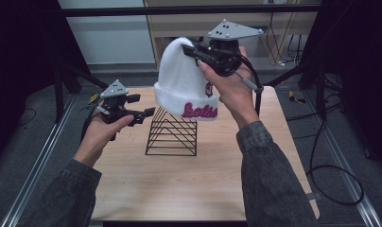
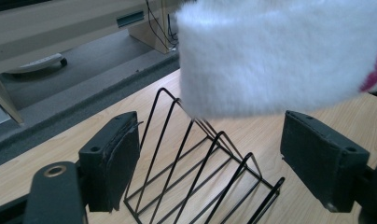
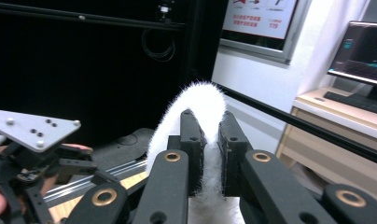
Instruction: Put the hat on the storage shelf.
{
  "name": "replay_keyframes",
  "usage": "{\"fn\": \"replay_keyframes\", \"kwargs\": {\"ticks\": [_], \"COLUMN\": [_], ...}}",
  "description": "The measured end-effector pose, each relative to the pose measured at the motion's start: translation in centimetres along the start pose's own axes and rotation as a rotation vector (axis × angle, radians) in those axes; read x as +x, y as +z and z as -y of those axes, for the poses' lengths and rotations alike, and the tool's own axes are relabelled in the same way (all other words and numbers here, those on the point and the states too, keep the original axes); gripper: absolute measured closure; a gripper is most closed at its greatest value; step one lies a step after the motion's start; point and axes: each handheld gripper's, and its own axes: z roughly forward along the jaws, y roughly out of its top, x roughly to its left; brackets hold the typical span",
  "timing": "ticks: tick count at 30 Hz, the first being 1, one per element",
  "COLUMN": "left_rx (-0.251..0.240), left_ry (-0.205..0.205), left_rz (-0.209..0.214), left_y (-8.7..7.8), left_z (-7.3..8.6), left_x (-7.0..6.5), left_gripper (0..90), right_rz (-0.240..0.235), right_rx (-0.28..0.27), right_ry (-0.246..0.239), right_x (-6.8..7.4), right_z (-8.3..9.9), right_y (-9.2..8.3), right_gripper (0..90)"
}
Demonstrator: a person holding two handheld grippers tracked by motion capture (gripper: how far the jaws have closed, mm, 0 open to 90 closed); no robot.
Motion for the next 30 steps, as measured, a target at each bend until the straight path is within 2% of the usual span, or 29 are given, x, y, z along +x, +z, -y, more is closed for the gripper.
{"fn": "replay_keyframes", "kwargs": {"ticks": [8,12,17,20,23,24,25,27,29,30], "left_rx": [0.023,-0.007,-0.001,0.000,0.010,0.021,0.027,0.028,0.021,0.006], "left_ry": [-0.010,-0.013,-0.035,-0.041,-0.034,-0.024,-0.010,0.017,0.018,0.018], "left_rz": [0.015,0.025,0.050,0.064,0.063,0.065,0.056,0.042,0.031,0.002], "left_y": [0.5,0.4,0.7,0.8,0.7,0.6,0.6,0.5,0.4,0.2], "left_z": [0.3,0.2,0.3,0.3,0.2,0.2,0.2,0.2,0.1,0.0], "left_x": [0.9,0.9,1.0,1.0,0.7,0.7,0.5,0.2,0.0,-0.2], "left_gripper": [15.5,14.0,15.7,24.0,45.5,45.5,56.0,71.3,73.1,73.4], "right_rz": [-0.046,-0.078,-0.100,-0.109,-0.110,-0.111,-0.111,-0.106,-0.104,-0.098], "right_rx": [0.001,0.004,0.009,0.012,0.013,0.015,0.017,0.018,0.018,0.016], "right_ry": [-0.003,-0.016,-0.023,-0.033,-0.035,-0.033,-0.036,-0.037,-0.036,-0.032], "right_x": [1.3,2.3,3.0,3.2,3.2,3.2,3.1,2.8,2.8,2.5], "right_z": [0.0,-0.1,0.0,0.0,0.0,0.1,0.1,0.2,0.3,0.3], "right_y": [1.7,2.7,3.2,3.4,3.5,3.5,3.5,3.4,3.4,3.3], "right_gripper": [83.6,83.6,83.6,83.6,83.6,83.6,83.6,83.6,83.6,83.6]}}
